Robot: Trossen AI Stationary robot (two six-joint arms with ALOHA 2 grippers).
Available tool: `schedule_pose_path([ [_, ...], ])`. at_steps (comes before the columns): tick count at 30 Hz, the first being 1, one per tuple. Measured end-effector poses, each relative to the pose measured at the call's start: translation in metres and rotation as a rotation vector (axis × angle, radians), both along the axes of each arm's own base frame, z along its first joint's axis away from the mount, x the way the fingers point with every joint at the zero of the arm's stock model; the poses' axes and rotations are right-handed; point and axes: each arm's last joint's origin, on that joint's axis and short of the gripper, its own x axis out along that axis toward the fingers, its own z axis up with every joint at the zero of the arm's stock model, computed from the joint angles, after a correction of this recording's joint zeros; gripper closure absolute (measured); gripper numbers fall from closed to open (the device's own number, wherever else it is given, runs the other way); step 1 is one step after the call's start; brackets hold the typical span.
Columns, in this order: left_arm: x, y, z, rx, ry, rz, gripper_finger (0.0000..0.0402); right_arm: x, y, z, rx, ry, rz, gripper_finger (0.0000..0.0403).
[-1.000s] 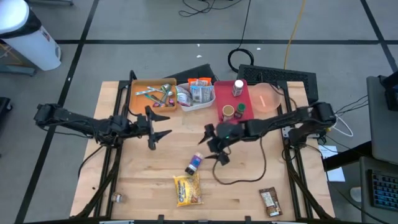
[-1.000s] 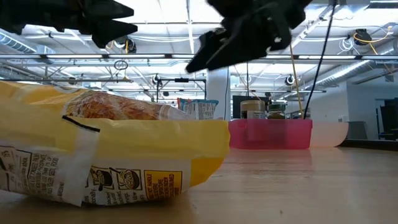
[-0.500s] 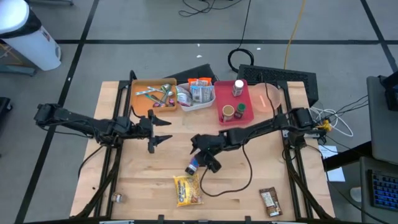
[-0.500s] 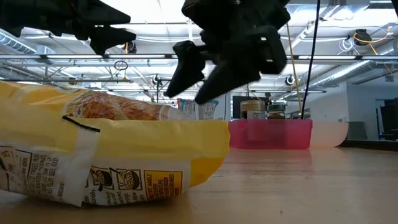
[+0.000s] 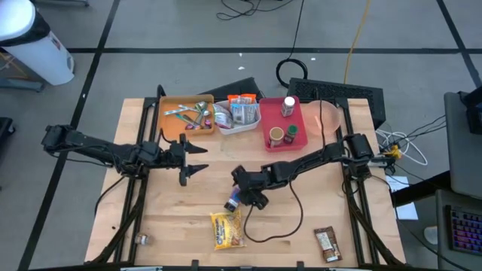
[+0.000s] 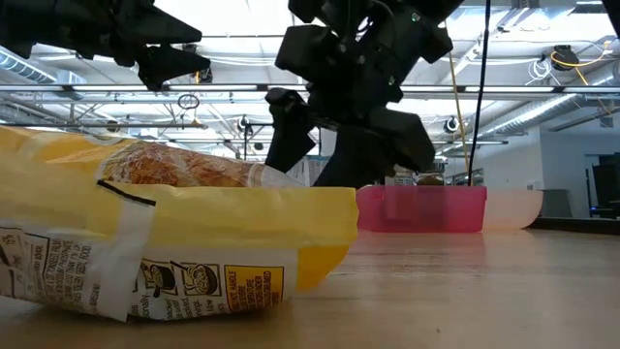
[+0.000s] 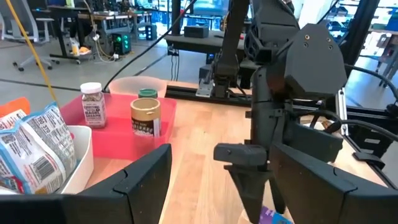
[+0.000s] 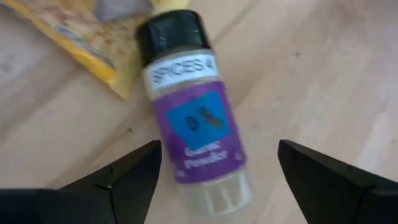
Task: Pick & Place Food Item
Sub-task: Put the purple seasoning bottle into the pink bin
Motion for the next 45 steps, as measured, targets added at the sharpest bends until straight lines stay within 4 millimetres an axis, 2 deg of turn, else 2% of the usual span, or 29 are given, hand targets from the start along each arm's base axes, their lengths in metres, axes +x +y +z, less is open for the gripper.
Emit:
schedule_pose_path([
  [24, 0.0, 0.0, -0.002, 0.004, 0.02, 0.0, 0.0128, 0.001, -0.007, -0.012, -0.036, 0.044, -0.006, 0.0093],
  [38, 0.0, 0.0, -0.003, 0.006, 0.035, 0.0, 0.0128, 0.0, -0.012, -0.014, -0.029, 0.069, -0.031, 0.0154],
  [45, 0.0, 0.0, -0.003, 0.006, 0.035, 0.0, 0.0128, 0.0, -0.012, -0.014, -0.031, 0.074, -0.031, 0.0202],
])
